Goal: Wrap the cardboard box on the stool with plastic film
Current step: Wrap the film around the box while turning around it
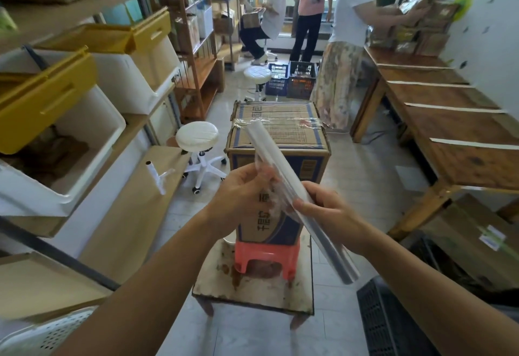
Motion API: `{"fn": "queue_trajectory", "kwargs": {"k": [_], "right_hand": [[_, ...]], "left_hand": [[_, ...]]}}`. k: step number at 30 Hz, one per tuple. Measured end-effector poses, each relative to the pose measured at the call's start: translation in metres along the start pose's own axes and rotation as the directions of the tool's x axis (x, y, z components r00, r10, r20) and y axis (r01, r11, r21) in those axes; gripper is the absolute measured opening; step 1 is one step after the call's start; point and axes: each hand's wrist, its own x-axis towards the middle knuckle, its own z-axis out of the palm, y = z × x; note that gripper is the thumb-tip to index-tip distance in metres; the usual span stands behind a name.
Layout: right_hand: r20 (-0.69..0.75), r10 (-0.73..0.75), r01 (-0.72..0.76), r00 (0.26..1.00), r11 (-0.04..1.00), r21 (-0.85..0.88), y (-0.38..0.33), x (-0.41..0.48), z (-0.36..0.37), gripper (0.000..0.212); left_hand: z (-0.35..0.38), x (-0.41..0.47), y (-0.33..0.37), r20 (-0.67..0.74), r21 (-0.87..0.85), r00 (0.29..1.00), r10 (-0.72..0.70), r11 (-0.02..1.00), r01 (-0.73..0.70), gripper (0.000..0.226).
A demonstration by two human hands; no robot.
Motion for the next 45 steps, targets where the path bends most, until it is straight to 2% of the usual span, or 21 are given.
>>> {"fn": "queue_trajectory", "kwargs": {"k": [3, 6, 7, 10, 13, 16, 19, 22, 24, 26, 30, 33, 36, 39, 42, 45], "right_hand": [[0.021, -0.004, 0.003, 1.000, 0.999, 0.041, 0.001, 0.002, -0.002, 0.034], [0.000, 0.009, -0.009, 1.000, 0.984, 0.180, -0.003, 0.003, -0.007, 0.036], [-0.004, 0.006, -0.005, 1.000, 0.974, 0.226, -0.004, 0.004, -0.009, 0.035], [-0.003, -0.005, 0.006, 1.000, 0.965, 0.264, -0.006, 0.009, -0.011, 0.036], [-0.042, 0.009, 0.002, 0.999, 0.971, 0.239, -0.008, 0.013, -0.014, 0.040], [-0.022, 0.053, -0.043, 0.998, 0.943, 0.330, -0.007, 0.012, -0.019, 0.038], [-0.006, 0.079, -0.069, 0.997, 0.907, 0.414, -0.008, 0.012, -0.022, 0.042], [-0.033, 0.045, -0.029, 0.998, 0.929, 0.370, -0.007, 0.017, -0.023, 0.041], [-0.061, 0.035, -0.013, 0.998, 0.942, 0.334, -0.007, 0.019, -0.023, 0.045], [-0.084, 0.030, -0.001, 0.996, 0.944, 0.331, -0.006, 0.020, -0.022, 0.045], [-0.100, -0.030, 0.058, 0.995, 0.955, 0.290, -0.009, 0.021, -0.017, 0.045], [-0.122, -0.036, 0.068, 0.992, 0.959, 0.274, -0.007, 0.022, -0.017, 0.037], [-0.150, -0.025, 0.066, 0.988, 0.960, 0.274, -0.004, 0.022, -0.018, 0.032], [-0.244, -0.076, 0.109, 0.967, 0.987, 0.122, -0.002, 0.022, -0.013, 0.021], [-0.318, -0.097, 0.121, 0.943, 0.991, 0.054, 0.004, 0.024, -0.009, 0.024], [-0.384, -0.103, 0.104, 0.918, 0.994, -0.019, 0.009, 0.026, -0.004, 0.038]], "left_hand": [[-0.001, 0.001, -0.011, 0.090, 0.130, 0.995, -0.037, 0.991, 0.025, 0.035], [0.006, 0.000, -0.019, 0.241, 0.120, 0.962, -0.126, 0.988, 0.099, 0.040], [0.009, 0.001, -0.022, 0.267, 0.173, 0.949, -0.167, 0.977, 0.123, 0.038], [0.019, 0.003, -0.033, 0.257, 0.276, 0.947, -0.195, 0.954, 0.122, 0.033], [0.025, 0.003, -0.038, 0.238, 0.258, 0.956, -0.174, 0.960, 0.110, 0.024], [0.025, 0.001, -0.038, 0.160, 0.155, 0.983, -0.090, 0.986, 0.065, 0.012], [0.030, -0.003, -0.043, 0.117, 0.020, 0.989, -0.095, 0.995, 0.093, 0.038], [0.035, -0.005, -0.050, 0.101, -0.088, 0.991, -0.083, 0.992, 0.092, 0.018], [0.035, -0.004, -0.050, 0.114, -0.078, 0.992, -0.046, 0.995, 0.055, 0.021], [0.033, -0.002, -0.049, 0.086, -0.057, 0.996, 0.004, 0.998, 0.001, 0.012], [0.033, -0.001, -0.046, 0.106, -0.049, 0.994, 0.036, 0.998, -0.031, 0.011], [0.033, -0.001, -0.047, 0.067, -0.019, 0.996, 0.059, 0.998, -0.058, 0.018], [0.035, -0.007, -0.043, 0.048, 0.013, 0.993, 0.109, 0.994, -0.110, 0.009], [0.039, -0.012, -0.041, -0.013, 0.035, 0.993, 0.113, 0.993, -0.113, 0.024], [0.038, -0.012, -0.046, -0.066, 0.024, 0.992, 0.104, 0.994, -0.103, 0.020], [0.037, -0.011, -0.050, -0.117, 0.000, 0.990, 0.080, 0.997, -0.081, 0.022]]}}
